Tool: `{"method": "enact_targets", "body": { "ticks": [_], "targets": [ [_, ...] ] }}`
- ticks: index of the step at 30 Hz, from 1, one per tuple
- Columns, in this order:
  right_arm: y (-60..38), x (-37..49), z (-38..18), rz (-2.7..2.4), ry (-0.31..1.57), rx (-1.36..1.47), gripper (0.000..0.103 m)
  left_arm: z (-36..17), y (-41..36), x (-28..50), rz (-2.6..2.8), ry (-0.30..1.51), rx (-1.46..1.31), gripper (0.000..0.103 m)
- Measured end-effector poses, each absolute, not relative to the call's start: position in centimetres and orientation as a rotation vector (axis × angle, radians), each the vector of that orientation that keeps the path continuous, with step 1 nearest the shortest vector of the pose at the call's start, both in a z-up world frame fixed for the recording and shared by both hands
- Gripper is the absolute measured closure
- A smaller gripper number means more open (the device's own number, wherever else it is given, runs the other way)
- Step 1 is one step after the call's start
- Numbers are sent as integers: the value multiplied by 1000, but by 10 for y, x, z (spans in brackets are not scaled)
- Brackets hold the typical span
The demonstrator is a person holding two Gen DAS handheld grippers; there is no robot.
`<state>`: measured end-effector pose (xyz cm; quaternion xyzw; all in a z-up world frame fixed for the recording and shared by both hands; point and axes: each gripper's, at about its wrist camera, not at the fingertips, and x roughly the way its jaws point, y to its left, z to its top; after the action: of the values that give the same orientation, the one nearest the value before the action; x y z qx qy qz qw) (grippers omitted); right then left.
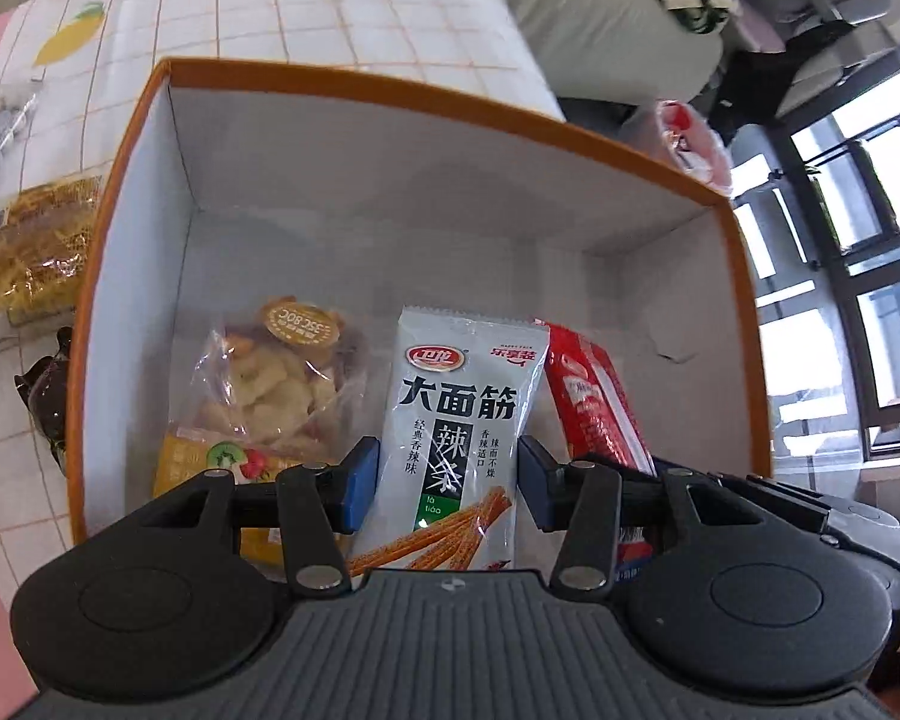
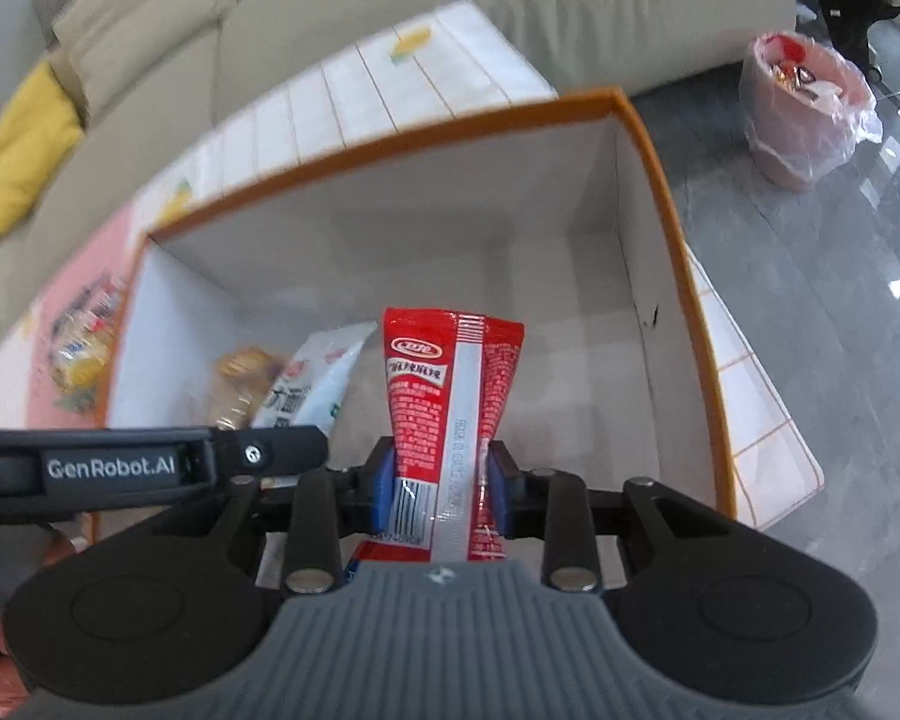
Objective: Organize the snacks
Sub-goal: 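Carry both packets over the orange box and lower them inside, then open both grippers and withdraw them from the box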
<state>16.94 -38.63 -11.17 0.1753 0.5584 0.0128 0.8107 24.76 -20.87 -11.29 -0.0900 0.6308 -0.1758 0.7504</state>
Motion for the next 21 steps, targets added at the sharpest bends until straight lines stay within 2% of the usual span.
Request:
{"method": "enact_targets", "body": {
  "ticks": [9,13,18,21],
  "targets": [
    [-376,184,-141,100,1323,326,72,-131,-225,259,-380,1459,-158,46],
    [-369,186,-145,101,1344,290,71,-133,-226,260,-382,1468,-122,39],
    [-367,192,-151,80,1367,279,64,-131,-226,261,-407,1465,-125,35],
    [-366,192,-151,81,1372,289,64,-124,-222,259,-425,1453,-124,35]
  ]
}}
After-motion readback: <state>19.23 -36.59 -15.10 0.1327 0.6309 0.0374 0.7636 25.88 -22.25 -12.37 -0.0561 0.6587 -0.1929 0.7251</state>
